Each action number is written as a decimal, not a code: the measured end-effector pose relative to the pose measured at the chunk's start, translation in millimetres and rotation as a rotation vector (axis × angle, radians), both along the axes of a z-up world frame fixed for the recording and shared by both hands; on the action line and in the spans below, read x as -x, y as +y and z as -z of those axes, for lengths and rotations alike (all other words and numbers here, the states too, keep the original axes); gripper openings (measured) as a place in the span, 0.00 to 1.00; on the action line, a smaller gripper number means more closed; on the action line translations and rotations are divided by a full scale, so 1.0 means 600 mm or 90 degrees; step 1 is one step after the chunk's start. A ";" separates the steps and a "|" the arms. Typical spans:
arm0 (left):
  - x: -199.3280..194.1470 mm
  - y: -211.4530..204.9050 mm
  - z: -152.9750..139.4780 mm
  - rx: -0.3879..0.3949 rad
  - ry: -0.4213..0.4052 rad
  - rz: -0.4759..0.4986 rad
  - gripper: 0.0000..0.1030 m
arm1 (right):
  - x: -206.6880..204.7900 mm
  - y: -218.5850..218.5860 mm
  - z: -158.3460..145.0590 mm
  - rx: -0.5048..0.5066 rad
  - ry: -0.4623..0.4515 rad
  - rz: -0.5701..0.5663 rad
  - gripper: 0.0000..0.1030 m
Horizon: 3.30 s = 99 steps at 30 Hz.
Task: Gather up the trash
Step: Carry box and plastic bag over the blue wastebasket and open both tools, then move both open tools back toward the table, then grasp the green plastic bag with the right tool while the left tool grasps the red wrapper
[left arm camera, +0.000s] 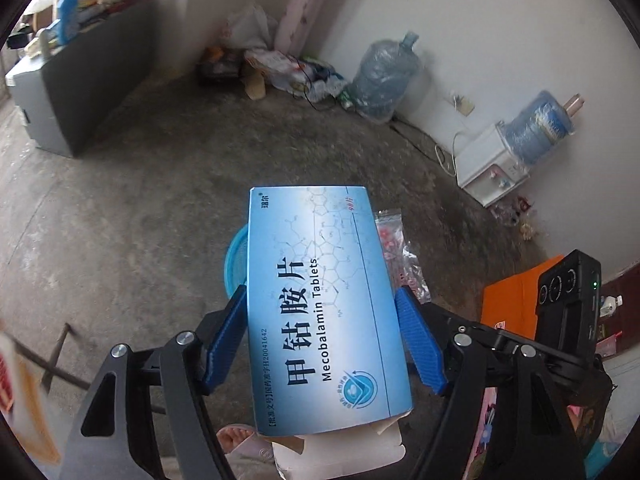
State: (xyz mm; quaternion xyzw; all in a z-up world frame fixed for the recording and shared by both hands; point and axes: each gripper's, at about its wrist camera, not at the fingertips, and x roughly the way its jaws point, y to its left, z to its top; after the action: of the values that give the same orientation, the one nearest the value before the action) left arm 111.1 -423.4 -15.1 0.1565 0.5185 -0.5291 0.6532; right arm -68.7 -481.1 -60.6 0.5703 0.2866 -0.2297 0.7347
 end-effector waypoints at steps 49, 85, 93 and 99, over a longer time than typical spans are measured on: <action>-0.234 0.819 -0.074 0.020 -0.300 -0.594 0.78 | -0.511 0.354 -0.140 0.204 -0.018 -0.462 0.58; -0.434 0.810 0.025 0.020 -0.150 -0.597 0.04 | -0.803 0.558 -0.058 0.254 0.110 -0.618 0.23; -0.317 0.785 0.030 0.062 -0.064 -0.537 0.04 | -0.672 0.564 -0.070 0.267 0.118 -0.649 0.23; -0.192 0.782 0.038 0.089 0.018 -0.493 0.04 | -0.549 0.561 -0.079 0.260 0.122 -0.651 0.23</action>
State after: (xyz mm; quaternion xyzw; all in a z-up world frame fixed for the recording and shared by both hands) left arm 226.1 46.1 -37.6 -0.1027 0.5106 -0.2799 0.8064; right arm 260.7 -144.4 -13.4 0.1812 0.5418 0.0539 0.8190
